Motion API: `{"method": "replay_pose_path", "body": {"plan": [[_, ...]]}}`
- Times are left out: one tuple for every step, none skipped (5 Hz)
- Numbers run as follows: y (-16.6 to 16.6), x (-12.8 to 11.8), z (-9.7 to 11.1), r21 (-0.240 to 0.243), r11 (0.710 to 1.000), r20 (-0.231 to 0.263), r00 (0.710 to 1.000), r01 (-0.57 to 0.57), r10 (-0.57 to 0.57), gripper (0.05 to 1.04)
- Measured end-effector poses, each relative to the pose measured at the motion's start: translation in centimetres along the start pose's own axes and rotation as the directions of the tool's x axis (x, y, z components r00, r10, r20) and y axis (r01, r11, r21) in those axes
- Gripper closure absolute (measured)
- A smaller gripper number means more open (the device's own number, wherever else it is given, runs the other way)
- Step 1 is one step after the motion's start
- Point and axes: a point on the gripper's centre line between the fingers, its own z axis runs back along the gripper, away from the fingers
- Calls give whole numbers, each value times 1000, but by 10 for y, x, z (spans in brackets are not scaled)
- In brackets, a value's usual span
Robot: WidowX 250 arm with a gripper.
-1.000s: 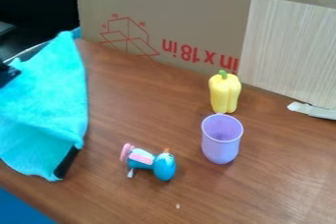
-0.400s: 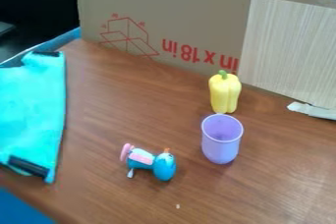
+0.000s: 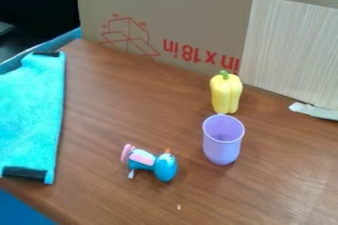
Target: Fold the cloth from top right to bottom left
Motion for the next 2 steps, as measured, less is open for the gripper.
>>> {"method": "replay_pose_path", "body": {"plan": [[-13,12,2,12,998,-123,991,63,-61,274],[-19,23,10,11,993,-220,969,115,-110,79]]}}
